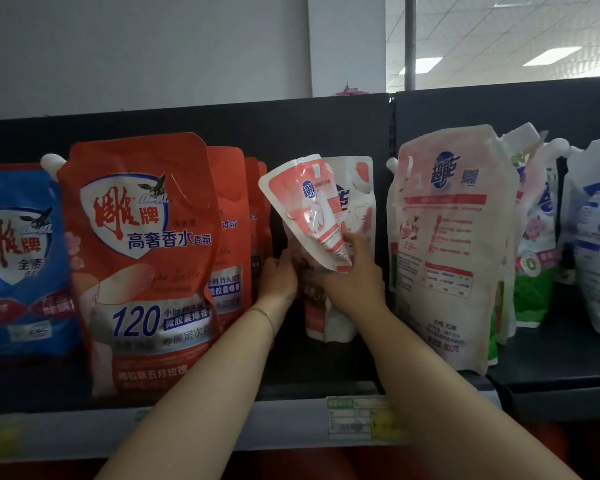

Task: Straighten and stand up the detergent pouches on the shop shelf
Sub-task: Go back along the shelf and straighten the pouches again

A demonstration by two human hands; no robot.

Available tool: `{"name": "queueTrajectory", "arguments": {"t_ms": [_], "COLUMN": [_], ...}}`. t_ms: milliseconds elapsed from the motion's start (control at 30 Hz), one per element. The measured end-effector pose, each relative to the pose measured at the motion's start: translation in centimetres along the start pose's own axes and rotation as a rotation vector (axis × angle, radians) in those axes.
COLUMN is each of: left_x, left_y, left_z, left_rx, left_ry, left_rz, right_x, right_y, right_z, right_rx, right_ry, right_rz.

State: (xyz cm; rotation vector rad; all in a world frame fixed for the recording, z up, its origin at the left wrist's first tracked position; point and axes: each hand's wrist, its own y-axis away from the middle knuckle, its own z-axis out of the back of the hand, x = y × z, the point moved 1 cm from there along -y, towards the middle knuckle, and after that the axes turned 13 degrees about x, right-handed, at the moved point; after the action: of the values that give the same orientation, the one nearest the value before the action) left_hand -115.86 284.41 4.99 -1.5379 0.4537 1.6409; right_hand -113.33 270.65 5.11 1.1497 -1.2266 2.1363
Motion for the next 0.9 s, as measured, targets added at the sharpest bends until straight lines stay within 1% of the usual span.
{"name": "queueTrajectory", "arguments": {"t_ms": [67, 133, 167, 200, 233, 300, 333, 400, 467, 533, 633, 700, 733, 800, 900], "left_x": [1.4, 8.8, 11.2, 11.4, 9.5, 2.6, 0.7, 0.0, -0.2, 0.0, 0.1, 0.3, 0.5, 0.5, 2.5], "left_y": [-1.8, -9.8, -12.1, -12.3, -10.3, -2.7, -0.7, 0.2, 0.3, 0.1, 0.2, 0.4, 0.2, 0.1, -2.3], "left_z": [0.0, 0.0, -0.4, -0.4, 0.0, 0.0, 0.0, -0.4, -0.2, -0.3, -0.2, 0.1, 0.1, 0.1, 0.0], "left_rx": [0.035, -0.057, -0.104, -0.134, -0.132, -0.023, 0.038, 0.098, 0.094, 0.064, -0.009, -0.04, -0.034, 0.027, 0.063], "left_ry": [0.098, 0.17, 0.221, 0.294, 0.369, 0.467, 0.503, 0.537, 0.542, 0.571, 0.536, 0.502, 0.473, 0.426, 0.375], "left_rz": [0.034, 0.07, 0.099, 0.137, 0.17, 0.159, 0.122, 0.117, 0.118, 0.141, 0.158, 0.154, 0.144, 0.117, 0.105], "right_x": [0.0, 0.1, 0.2, 0.4, 0.6, 0.8, 0.9, 1.1, 1.2, 0.8, -0.1, -0.5, -0.6, -0.5, -0.4], "right_y": [0.0, -0.1, -0.2, -0.2, -0.3, -0.4, -0.3, -0.2, 0.0, -0.2, -0.6, -0.8, -0.7, -0.6, -0.3], "right_z": [0.2, 0.7, 0.9, 1.1, 1.2, 1.3, 1.4, 1.5, 1.7, 1.7, 1.8, 1.8, 1.8, 1.6, 1.4], "right_rx": [0.019, 0.054, 0.07, 0.092, 0.121, 0.198, 0.226, 0.235, 0.197, 0.124, -0.063, -0.182, -0.214, -0.246, -0.26], "right_ry": [-0.1, -0.205, -0.231, -0.243, -0.262, -0.316, -0.338, -0.351, -0.34, -0.317, -0.256, -0.128, -0.074, 0.009, 0.047], "right_rz": [-0.033, -0.053, -0.059, -0.074, -0.098, -0.155, -0.182, -0.198, -0.181, -0.167, -0.156, -0.093, -0.061, -0.043, -0.056]}}
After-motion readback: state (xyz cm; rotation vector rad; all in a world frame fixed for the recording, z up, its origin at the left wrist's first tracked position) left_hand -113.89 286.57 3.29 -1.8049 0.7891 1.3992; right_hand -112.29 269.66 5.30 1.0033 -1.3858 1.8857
